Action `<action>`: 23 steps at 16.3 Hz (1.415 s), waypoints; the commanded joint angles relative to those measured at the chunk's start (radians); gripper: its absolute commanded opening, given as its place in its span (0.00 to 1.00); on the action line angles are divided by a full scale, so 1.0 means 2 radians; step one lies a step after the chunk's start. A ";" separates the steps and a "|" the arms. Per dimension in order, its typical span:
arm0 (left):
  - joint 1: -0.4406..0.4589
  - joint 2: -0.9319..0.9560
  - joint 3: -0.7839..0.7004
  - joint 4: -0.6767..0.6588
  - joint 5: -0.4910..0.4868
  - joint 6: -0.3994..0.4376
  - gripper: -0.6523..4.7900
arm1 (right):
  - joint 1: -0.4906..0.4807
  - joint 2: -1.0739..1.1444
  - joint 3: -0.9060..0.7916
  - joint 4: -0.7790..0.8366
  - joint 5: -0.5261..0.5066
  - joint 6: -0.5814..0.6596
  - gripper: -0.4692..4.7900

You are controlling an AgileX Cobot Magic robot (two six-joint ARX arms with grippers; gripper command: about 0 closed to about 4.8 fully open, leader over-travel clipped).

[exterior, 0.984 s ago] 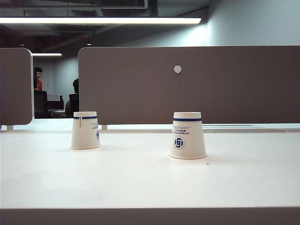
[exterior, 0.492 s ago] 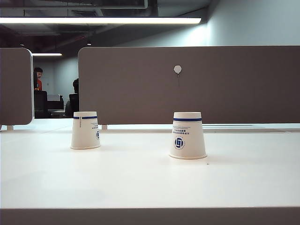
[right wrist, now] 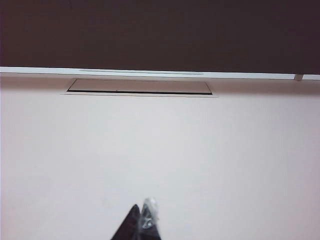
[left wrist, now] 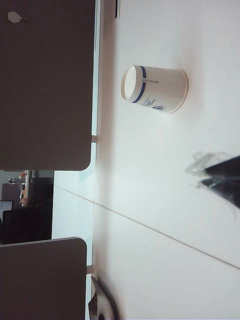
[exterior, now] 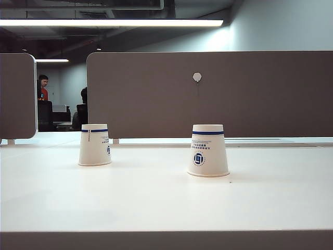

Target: Carefully pick up the cup on the right and stack it on top of the cup on the left.

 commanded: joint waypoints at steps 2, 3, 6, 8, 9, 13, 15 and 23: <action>0.000 0.000 0.001 0.004 -0.003 0.002 0.11 | 0.000 -0.001 0.000 0.010 0.001 0.000 0.09; 0.000 0.000 0.001 0.004 -0.003 0.002 0.11 | 0.000 -0.001 0.000 0.009 0.001 0.000 0.09; 0.000 0.000 0.001 0.004 -0.003 0.002 0.11 | 0.000 -0.001 0.000 0.010 0.005 0.000 0.09; 0.000 0.000 0.001 0.017 -0.001 -0.002 0.11 | 0.000 -0.001 0.000 0.015 0.004 0.000 0.09; 0.000 0.000 0.001 0.032 -0.001 -0.010 0.11 | 0.000 -0.001 0.000 0.029 0.004 0.000 0.09; 0.000 0.000 0.001 0.072 -0.002 -0.028 0.11 | 0.000 -0.001 0.000 0.080 0.005 0.000 0.09; 0.000 0.000 0.001 0.086 -0.002 -0.028 0.11 | 0.000 -0.001 0.000 0.117 0.006 0.000 0.09; 0.000 0.000 0.001 0.098 0.010 -0.095 0.11 | 0.000 -0.001 0.001 0.142 0.005 0.001 0.09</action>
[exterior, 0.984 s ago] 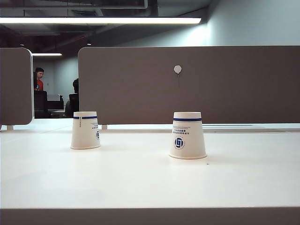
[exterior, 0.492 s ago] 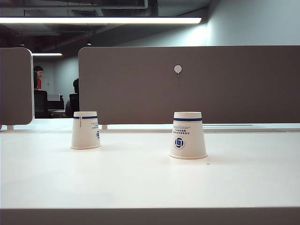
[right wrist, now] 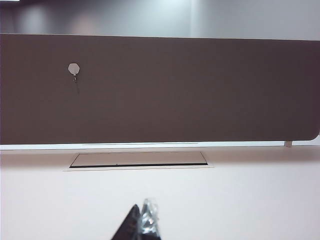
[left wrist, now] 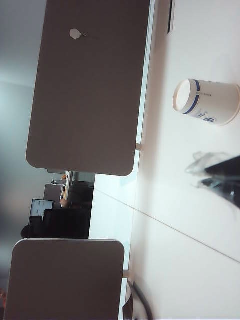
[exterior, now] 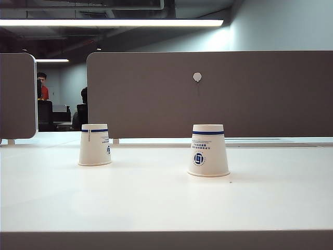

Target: Carefully pick up the cup on the right and stack it on top of the cup on the left.

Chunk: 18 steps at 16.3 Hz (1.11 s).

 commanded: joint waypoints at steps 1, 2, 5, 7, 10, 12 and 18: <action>0.000 0.000 0.001 0.018 0.021 -0.066 0.11 | 0.000 -0.001 0.001 0.010 -0.003 0.001 0.09; 0.000 0.000 0.001 0.018 0.033 -0.077 0.11 | 0.000 -0.001 0.001 0.010 -0.010 0.004 0.09; 0.000 0.000 0.001 0.017 0.116 -0.106 0.11 | 0.000 -0.001 0.007 0.007 -0.023 0.013 0.09; 0.000 0.000 0.001 0.017 0.169 -0.109 0.21 | 0.000 0.000 0.009 -0.015 -0.035 0.016 0.09; -0.001 0.000 0.001 0.001 0.224 -0.116 0.47 | 0.007 0.002 0.011 -0.035 -0.058 0.029 0.09; -0.001 0.000 0.001 -0.007 0.240 -0.115 0.47 | 0.018 0.002 0.011 -0.037 -0.058 0.029 0.09; -0.001 0.000 0.001 -0.012 0.248 -0.109 0.64 | 0.098 0.065 0.041 -0.056 -0.055 0.010 0.09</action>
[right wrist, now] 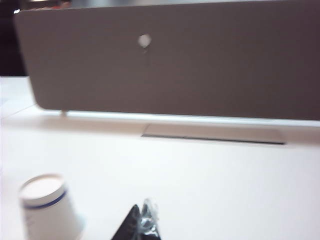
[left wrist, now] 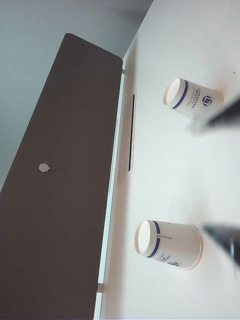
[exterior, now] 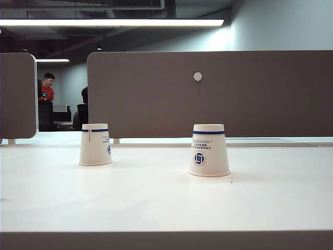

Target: Carefully pick up the cup on the right and stack it on top of the cup on the left.

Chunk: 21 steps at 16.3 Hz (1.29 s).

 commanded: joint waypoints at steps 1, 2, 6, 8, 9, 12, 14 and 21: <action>-0.001 0.000 0.001 0.005 0.008 0.006 0.64 | 0.037 0.059 0.026 0.002 0.001 -0.020 0.09; -0.001 0.000 0.001 0.006 0.008 0.010 0.64 | 0.046 0.079 0.035 0.002 0.002 -0.027 0.09; -0.001 0.000 0.001 0.008 0.008 0.015 0.63 | 0.071 0.180 0.074 0.028 0.005 -0.030 0.09; -0.001 0.000 0.001 0.015 0.008 0.020 0.63 | 0.085 0.351 0.138 0.059 -0.003 -0.032 0.21; -0.001 0.000 0.001 0.014 0.008 0.025 0.63 | 0.092 0.397 0.157 0.059 -0.004 -0.031 0.23; -0.001 0.000 0.001 0.012 0.007 0.025 0.63 | 0.119 0.468 0.185 0.072 0.000 -0.032 0.48; -0.001 0.000 0.001 0.010 0.006 0.029 0.63 | 0.131 0.501 0.188 0.117 0.001 -0.042 0.76; -0.001 0.000 0.001 0.011 0.006 0.028 0.63 | 0.147 0.596 0.190 0.189 -0.036 -0.041 0.91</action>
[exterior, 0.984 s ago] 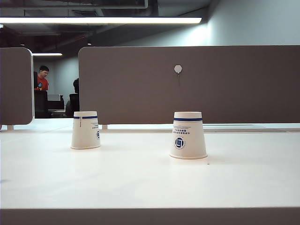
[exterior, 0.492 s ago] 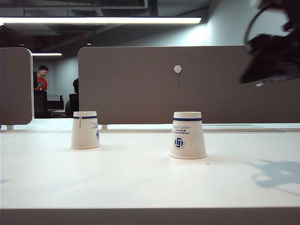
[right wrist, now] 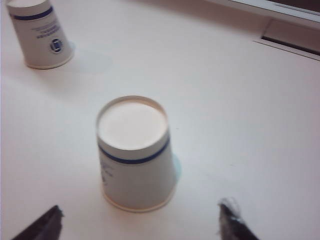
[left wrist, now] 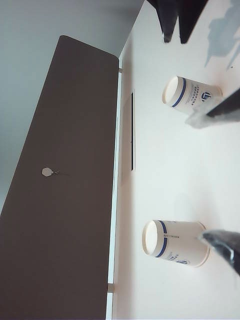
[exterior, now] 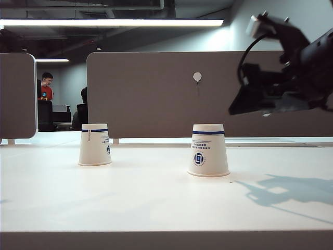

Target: Carefully pick up the cup on the right and stack it on top of the cup on the left.

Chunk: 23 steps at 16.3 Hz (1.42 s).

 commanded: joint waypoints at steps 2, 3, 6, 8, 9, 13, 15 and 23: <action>-0.001 0.000 0.001 0.003 0.001 0.002 0.63 | 0.009 0.047 0.045 0.054 -0.005 -0.002 0.91; -0.001 0.000 0.001 0.004 0.001 0.002 0.63 | 0.009 0.101 0.080 0.054 -0.018 -0.001 0.91; -0.001 0.000 0.001 0.004 0.001 0.002 0.63 | 0.009 0.149 0.088 0.054 -0.036 -0.001 0.96; 0.000 0.000 0.001 0.004 0.001 0.002 0.63 | 0.009 0.153 0.091 0.064 -0.034 -0.001 0.96; 0.000 0.000 0.001 0.004 0.001 0.002 0.63 | 0.009 0.153 0.091 0.071 -0.034 -0.001 0.95; 0.000 0.000 0.001 0.007 0.001 0.002 0.63 | 0.009 0.184 0.110 0.084 -0.033 -0.001 0.95; 0.000 0.000 0.001 0.008 0.001 0.002 0.63 | 0.009 0.202 0.110 0.096 -0.022 -0.001 0.93; 0.000 0.000 0.001 0.011 0.001 0.002 0.63 | 0.009 0.219 0.132 0.080 -0.023 -0.001 0.47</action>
